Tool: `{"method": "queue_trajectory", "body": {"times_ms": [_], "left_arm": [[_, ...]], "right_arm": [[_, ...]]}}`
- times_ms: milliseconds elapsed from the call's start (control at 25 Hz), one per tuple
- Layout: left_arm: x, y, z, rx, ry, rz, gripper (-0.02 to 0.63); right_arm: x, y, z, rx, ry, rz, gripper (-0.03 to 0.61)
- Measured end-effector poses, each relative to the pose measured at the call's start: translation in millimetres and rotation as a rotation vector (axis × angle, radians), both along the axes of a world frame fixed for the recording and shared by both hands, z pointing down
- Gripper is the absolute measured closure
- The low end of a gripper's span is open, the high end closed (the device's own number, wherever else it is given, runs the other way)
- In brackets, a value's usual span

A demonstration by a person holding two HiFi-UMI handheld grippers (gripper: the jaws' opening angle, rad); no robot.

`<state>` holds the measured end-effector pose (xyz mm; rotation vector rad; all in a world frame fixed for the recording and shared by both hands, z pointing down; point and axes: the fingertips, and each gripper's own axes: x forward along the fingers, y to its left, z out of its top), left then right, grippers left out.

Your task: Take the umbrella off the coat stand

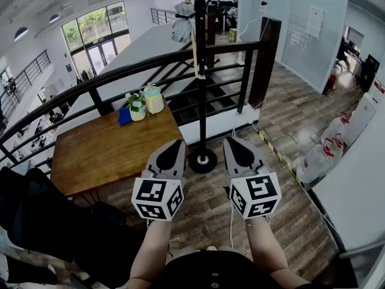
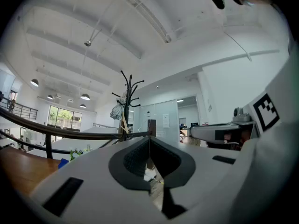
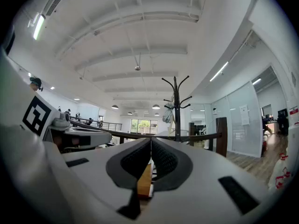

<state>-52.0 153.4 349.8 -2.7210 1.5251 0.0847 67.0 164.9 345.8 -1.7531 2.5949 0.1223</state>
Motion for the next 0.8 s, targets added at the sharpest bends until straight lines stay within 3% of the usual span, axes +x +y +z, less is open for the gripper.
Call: {"method": "queue_trajectory", "body": {"times_ms": [440,800], "left_arm": [[-16.8,-4.6,32.4,-0.041,-0.049,-0.001,0.597],[-4.9,-12.3,36.0,-0.046,-0.071,0.025,0.597]], "right_arm": [[-0.3,-3.1,43.9,-0.091,-0.002,-0.020,0.551],[-5.2,-10.3,34.1,-0.069,-0.002,-0.105,0.549]]}}
